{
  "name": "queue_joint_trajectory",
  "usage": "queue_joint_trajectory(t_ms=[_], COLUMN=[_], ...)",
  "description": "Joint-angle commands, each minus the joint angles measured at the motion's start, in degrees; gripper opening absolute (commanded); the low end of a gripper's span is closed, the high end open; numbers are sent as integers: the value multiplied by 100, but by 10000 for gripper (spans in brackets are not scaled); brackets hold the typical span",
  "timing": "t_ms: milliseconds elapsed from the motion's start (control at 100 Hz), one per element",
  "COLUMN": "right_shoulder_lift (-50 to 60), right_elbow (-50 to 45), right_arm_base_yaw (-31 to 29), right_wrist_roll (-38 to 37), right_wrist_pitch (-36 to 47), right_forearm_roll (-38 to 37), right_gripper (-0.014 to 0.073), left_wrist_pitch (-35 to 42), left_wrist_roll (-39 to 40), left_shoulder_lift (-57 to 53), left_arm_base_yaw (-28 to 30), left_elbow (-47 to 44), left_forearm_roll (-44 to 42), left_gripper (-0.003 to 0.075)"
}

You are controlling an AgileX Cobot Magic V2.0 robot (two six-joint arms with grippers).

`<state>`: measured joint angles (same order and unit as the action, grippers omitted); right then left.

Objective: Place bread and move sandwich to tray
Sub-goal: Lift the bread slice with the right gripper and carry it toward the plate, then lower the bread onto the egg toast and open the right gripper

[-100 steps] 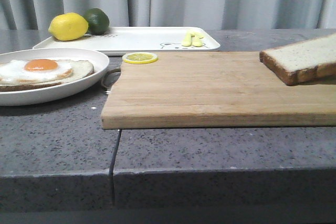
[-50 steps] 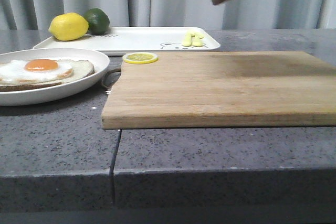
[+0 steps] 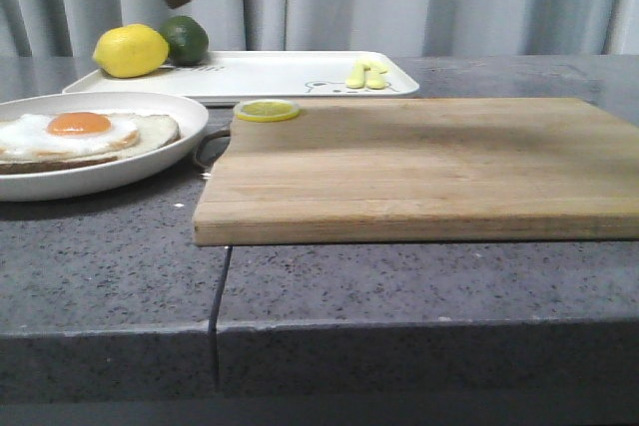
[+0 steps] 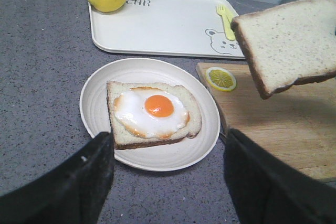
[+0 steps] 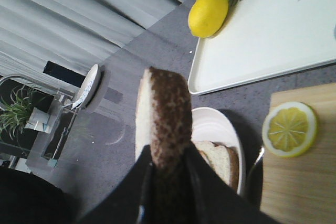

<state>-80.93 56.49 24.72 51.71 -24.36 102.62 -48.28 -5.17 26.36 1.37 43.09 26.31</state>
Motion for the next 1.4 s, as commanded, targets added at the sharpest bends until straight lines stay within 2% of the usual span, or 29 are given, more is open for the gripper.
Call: queue_joint_trajectory(t_ms=[0, 310, 560, 1100, 1220, 1390], right_shoulder_lift=[-143, -1151, -1799, -2335, -2335, -2335], right_elbow=[465, 1081, 1587, 1710, 1710, 1710], right_arm_base_yaw=[176, 809, 1324, 1450, 1450, 1450], right_wrist_roll=[-162, -589, -677, -871, -871, -871], right_wrist_pitch=[-86, -130, 213, 270, 249, 169], right_forearm_roll=[516, 521, 521, 516, 516, 516], right_gripper=[-27, -27, -27, -21, 62, 310], left_wrist_pitch=[377, 377, 377, 377, 377, 377], left_wrist_roll=[-5, -5, -5, -5, -5, -5], left_shoulder_lift=[91, 91, 91, 91, 91, 91], left_arm_base_yaw=[-1, -1, -1, -1, -1, -1], left_elbow=[199, 199, 199, 199, 199, 199], left_forearm_roll=[177, 177, 177, 177, 177, 177], left_gripper=[417, 417, 417, 417, 417, 417])
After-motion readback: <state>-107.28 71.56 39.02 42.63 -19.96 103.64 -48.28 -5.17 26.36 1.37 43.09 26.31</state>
